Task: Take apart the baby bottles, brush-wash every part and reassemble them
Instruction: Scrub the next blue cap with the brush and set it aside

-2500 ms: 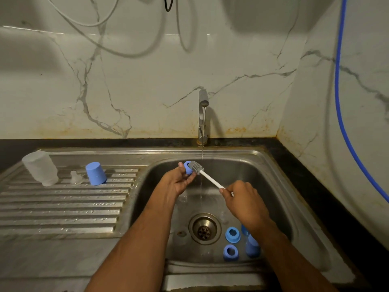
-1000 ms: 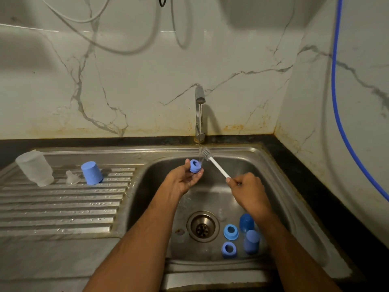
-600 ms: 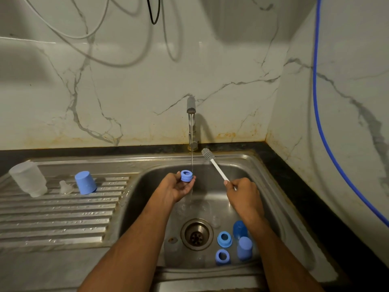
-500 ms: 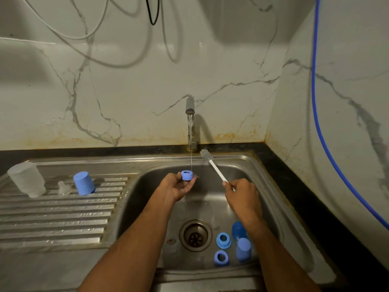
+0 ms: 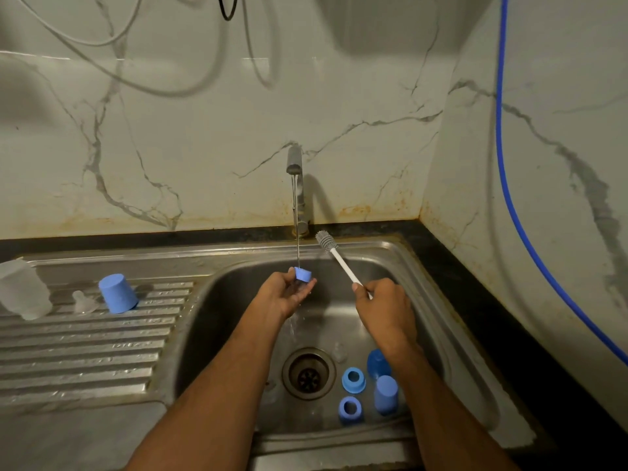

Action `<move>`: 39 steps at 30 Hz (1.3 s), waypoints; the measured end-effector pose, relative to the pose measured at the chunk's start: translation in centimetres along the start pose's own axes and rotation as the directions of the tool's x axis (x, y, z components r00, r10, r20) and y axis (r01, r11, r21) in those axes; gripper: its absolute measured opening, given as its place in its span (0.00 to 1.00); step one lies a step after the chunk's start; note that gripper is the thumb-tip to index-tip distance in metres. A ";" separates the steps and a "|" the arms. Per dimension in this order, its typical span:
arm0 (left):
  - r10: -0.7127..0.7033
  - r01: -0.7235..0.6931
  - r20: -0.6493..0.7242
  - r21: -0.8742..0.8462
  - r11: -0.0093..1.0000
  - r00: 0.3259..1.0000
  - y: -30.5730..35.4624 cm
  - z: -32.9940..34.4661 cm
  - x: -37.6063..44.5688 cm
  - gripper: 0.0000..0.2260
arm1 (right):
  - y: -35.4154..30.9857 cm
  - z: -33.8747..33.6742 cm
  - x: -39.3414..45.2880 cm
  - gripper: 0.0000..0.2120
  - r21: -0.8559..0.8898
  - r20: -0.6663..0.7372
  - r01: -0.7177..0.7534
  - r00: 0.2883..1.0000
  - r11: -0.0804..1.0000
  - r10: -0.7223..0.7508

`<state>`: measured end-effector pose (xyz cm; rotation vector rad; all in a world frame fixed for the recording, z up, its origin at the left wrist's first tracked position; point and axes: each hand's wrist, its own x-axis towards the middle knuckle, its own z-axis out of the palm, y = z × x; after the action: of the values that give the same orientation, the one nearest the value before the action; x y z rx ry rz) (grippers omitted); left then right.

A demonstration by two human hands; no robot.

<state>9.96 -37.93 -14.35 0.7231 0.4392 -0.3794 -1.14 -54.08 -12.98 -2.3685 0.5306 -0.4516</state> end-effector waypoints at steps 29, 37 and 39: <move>0.420 -0.354 0.069 0.670 0.653 0.905 -0.3 -1.6 0.3 0.19 | 0.1 0.4 -0.1 0.15 -0.028 0.016 0.003 1.000 1.000 -0.002; 0.326 -0.262 -0.002 0.590 0.764 0.945 -0.2 -1.4 -0.2 0.17 | 0.3 0.4 -0.1 0.14 -0.023 0.015 0.000 1.000 1.000 0.001; 0.290 -0.238 -0.005 0.559 0.794 0.957 -0.1 -1.2 -0.5 0.17 | 0.2 0.5 -0.1 0.14 -0.024 0.015 0.000 1.000 1.000 0.001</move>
<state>9.24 -37.02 -14.98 1.3625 0.3027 -0.2040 -1.07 -53.92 -13.45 -2.3926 0.5324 -0.4287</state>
